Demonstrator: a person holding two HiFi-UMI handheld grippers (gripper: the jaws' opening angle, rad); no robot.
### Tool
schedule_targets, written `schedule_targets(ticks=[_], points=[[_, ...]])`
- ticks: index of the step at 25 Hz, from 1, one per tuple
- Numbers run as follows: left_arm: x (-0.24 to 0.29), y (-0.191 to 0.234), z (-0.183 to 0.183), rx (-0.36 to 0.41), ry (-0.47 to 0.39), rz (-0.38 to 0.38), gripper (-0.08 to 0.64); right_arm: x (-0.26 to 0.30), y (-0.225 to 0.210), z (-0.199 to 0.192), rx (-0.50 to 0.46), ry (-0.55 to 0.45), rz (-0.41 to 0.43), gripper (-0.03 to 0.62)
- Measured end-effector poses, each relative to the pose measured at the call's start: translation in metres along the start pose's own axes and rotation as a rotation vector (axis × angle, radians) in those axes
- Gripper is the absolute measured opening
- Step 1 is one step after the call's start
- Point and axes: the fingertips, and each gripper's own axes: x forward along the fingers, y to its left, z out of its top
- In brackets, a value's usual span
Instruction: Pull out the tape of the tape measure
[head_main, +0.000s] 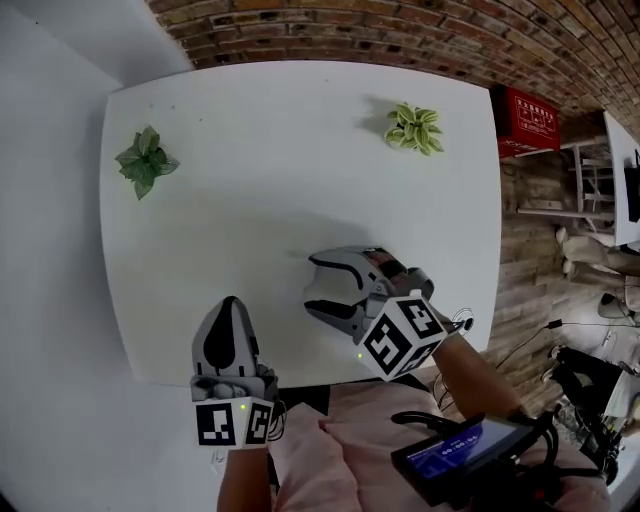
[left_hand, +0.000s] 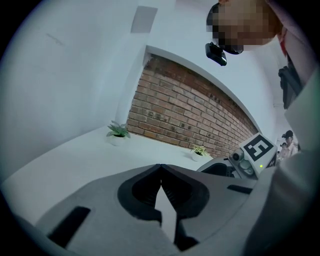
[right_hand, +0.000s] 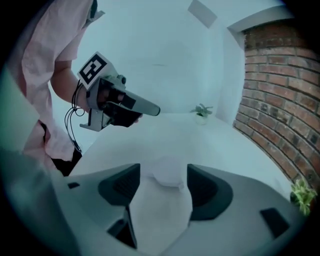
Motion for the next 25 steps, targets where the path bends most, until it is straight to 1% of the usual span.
schedule_targets(ticks=[7,12,15,16,21,25], points=[[0.004,0.000,-0.017,-0.011,0.050,-0.058,0.006,0.020,0.001,-0.019,-0.015,0.067,0.051,0.291],[0.007,-0.001,-0.023,-0.024,0.076,-0.106,0.006,0.032,0.006,-0.025,-0.021,0.103,0.109,0.284],[0.007,-0.005,-0.024,-0.023,0.088,-0.126,0.006,0.032,0.010,-0.023,-0.025,0.096,0.139,0.240],[0.006,-0.006,-0.025,-0.023,0.094,-0.133,0.006,0.031,0.012,-0.022,-0.027,0.091,0.142,0.205],[0.006,-0.012,-0.032,-0.028,0.120,-0.170,0.006,0.030,0.012,-0.023,-0.043,0.083,0.122,0.195],[0.003,-0.024,-0.029,-0.031,0.118,-0.241,0.008,0.022,0.008,-0.016,-0.077,0.065,0.102,0.195]])
